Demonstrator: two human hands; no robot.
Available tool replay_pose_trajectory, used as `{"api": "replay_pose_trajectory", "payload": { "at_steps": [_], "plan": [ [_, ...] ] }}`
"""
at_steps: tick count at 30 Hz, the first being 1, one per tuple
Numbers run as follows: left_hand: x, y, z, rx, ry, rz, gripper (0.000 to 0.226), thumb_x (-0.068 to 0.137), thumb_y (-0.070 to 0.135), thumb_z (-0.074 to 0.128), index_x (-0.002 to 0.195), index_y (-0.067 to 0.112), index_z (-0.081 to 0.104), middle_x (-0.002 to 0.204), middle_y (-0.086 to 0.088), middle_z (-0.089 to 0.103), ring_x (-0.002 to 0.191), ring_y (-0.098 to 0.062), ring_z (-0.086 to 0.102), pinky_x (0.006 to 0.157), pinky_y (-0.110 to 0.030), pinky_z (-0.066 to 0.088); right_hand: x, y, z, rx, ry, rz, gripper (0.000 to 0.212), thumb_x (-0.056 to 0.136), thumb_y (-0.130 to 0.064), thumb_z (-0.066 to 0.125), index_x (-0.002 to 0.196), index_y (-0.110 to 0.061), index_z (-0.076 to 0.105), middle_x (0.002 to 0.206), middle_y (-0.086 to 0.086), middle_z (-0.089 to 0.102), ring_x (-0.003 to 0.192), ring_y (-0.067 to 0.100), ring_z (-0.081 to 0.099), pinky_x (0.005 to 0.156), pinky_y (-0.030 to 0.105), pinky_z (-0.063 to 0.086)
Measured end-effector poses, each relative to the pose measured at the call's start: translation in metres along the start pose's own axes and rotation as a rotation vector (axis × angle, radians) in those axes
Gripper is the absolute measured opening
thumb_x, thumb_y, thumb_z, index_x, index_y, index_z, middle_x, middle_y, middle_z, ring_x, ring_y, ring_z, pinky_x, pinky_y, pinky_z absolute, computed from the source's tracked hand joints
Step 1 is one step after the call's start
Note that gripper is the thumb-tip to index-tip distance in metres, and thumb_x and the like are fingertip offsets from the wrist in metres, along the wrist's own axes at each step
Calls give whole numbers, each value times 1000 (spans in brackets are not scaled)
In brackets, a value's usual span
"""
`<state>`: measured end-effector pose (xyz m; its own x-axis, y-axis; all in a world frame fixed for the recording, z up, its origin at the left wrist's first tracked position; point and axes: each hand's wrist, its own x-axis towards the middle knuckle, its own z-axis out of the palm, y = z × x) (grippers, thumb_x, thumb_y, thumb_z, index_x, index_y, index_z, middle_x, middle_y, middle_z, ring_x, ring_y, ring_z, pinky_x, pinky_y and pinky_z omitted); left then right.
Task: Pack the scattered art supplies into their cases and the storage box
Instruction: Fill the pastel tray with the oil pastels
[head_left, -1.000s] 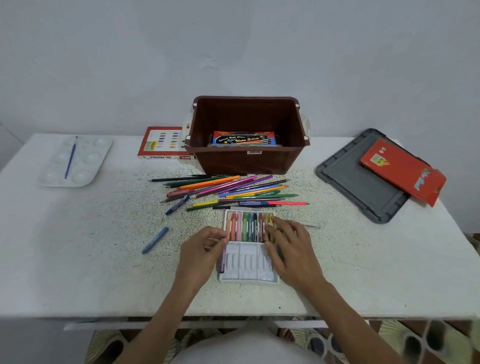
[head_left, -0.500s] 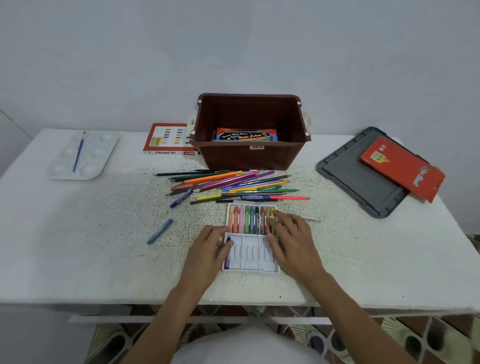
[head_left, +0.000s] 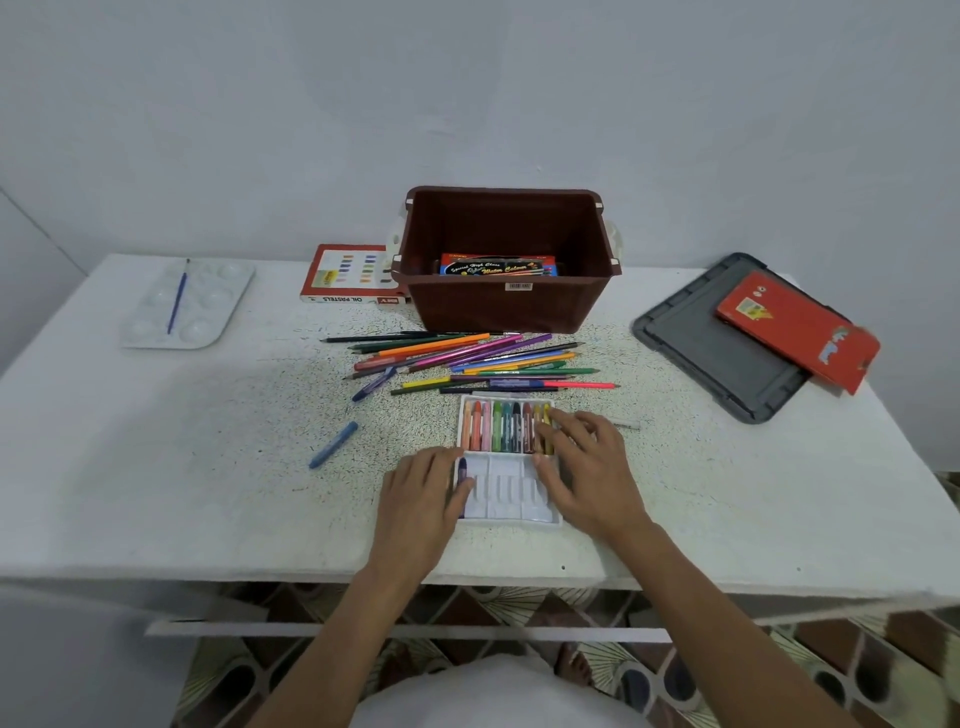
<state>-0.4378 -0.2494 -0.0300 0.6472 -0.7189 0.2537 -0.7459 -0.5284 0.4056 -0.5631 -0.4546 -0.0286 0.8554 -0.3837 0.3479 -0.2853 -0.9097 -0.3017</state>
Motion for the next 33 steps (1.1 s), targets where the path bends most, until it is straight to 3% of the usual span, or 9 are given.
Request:
{"api": "replay_pose_trajectory", "payload": {
  "at_steps": [5,9,13,16,22,25,28,30,33],
  "plan": [
    [3,-16,-12,-39,44,-145,36,99,44,45,126,21,53,126,1,53,118,-18,47,96,-31,30,-1,4,3,16,-29,13,56,97,-56,40,135,-21,60,142,-2,55,127,26,41,105,48,36],
    [11,-46,-31,102,211,-290,26,92,19,60,118,13,60,120,-11,58,108,-30,53,88,-45,41,-2,4,4,10,-25,22,58,98,-59,37,136,-21,59,144,-2,54,128,27,41,107,48,35],
    [12,-71,-41,241,160,-440,33,87,17,65,118,7,62,116,-19,59,103,-40,55,85,-52,43,-3,5,7,4,-17,18,56,97,-58,39,136,-22,59,144,-2,53,130,28,40,107,50,34],
    [10,-77,-40,311,97,-452,26,89,19,64,112,7,65,111,-19,61,98,-41,56,83,-52,43,-4,6,8,11,-6,18,55,97,-56,42,137,-22,58,145,-3,52,134,30,38,110,51,32],
    [14,-64,-42,258,140,-376,10,94,19,61,98,13,67,89,-8,66,82,-31,61,81,-45,42,-6,3,6,-2,-12,38,56,98,-56,38,139,-22,56,148,-2,50,139,30,34,113,53,30],
    [18,-49,-48,24,118,-286,13,95,22,61,103,15,68,87,-3,65,69,-18,59,67,-32,46,-9,2,5,-6,-4,27,56,100,-56,36,139,-21,56,148,0,50,139,30,35,113,52,30],
    [23,-25,-57,-409,-40,-273,17,91,18,67,108,21,69,94,3,66,74,-2,60,61,-11,43,-13,-1,3,-5,12,26,56,100,-55,34,139,-20,55,147,2,51,139,30,35,113,51,31],
    [23,-9,-60,-584,-129,-278,22,88,12,69,107,24,69,89,6,71,73,2,65,61,-11,47,-15,-2,2,-3,26,27,56,100,-55,34,138,-19,56,146,3,52,138,30,37,112,51,33],
    [25,4,-57,-752,-143,-305,27,86,6,70,109,20,67,86,3,75,83,-4,71,76,-21,53,-19,-3,3,-10,25,21,54,100,-52,39,137,-18,58,145,4,53,138,30,37,112,50,32]
  ]
}}
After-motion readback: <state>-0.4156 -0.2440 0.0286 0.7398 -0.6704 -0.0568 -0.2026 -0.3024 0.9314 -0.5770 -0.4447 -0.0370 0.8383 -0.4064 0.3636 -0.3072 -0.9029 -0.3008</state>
